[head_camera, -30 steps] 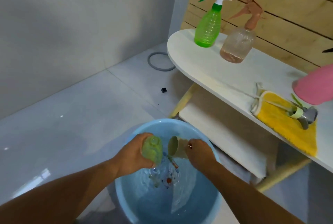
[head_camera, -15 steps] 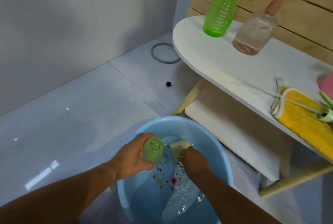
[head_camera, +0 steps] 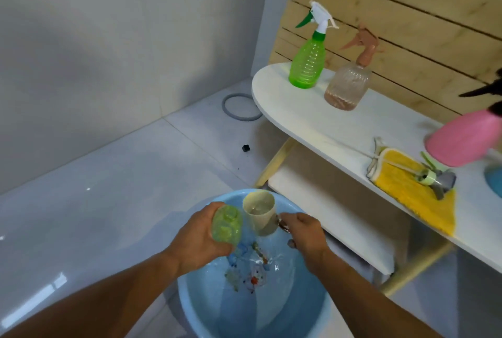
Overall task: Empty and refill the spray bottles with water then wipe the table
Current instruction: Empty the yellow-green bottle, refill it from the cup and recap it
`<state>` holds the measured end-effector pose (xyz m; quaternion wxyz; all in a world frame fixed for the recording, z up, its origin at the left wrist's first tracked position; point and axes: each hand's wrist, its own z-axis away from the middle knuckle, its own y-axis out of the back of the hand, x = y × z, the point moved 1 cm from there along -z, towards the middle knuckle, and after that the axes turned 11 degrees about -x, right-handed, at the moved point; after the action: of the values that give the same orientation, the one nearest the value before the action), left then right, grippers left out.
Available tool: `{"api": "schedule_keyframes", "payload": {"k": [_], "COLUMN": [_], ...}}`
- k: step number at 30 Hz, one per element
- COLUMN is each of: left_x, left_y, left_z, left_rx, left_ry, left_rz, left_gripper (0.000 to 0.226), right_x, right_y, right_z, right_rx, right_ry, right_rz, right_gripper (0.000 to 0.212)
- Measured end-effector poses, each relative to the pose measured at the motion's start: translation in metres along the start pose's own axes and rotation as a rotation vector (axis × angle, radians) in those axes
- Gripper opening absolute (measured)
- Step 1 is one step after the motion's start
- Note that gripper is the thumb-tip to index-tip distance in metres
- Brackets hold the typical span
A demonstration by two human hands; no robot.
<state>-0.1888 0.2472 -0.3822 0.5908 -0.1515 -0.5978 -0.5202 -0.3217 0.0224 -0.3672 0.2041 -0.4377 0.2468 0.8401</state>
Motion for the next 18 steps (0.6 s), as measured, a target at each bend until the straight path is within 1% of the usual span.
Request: {"api": "schedule_keyframes", "payload": {"k": [3, 6, 10, 14, 16, 18], "left_x": [0.011, 0.023, 0.044, 0.066, 0.076, 0.083], "left_y": [0.001, 0.002, 0.004, 0.008, 0.011, 0.014], "left_z": [0.007, 0.014, 0.020, 0.024, 0.025, 0.026], "left_rx": [0.004, -0.011, 0.013, 0.024, 0.026, 0.024], "left_ry": [-0.017, -0.019, -0.036, -0.035, -0.033, -0.027], "left_rz": [0.037, 0.025, -0.058, -0.142, -0.184, -0.196], "left_gripper": [0.076, 0.083, 0.089, 0.093, 0.094, 0.094], "right_x": [-0.030, -0.059, -0.089, -0.113, -0.125, -0.135], "right_y": [0.017, 0.031, 0.043, 0.047, 0.049, 0.051], "right_z": [0.027, 0.053, 0.079, 0.096, 0.104, 0.109], "right_rx": [0.030, 0.013, 0.023, 0.026, 0.036, 0.053], "right_ry": [0.081, 0.169, 0.271, 0.366, 0.409, 0.443], "right_rz": [0.000, -0.008, 0.054, 0.106, 0.138, 0.190], "right_gripper": [0.034, 0.034, 0.033, 0.046, 0.041, 0.041]}}
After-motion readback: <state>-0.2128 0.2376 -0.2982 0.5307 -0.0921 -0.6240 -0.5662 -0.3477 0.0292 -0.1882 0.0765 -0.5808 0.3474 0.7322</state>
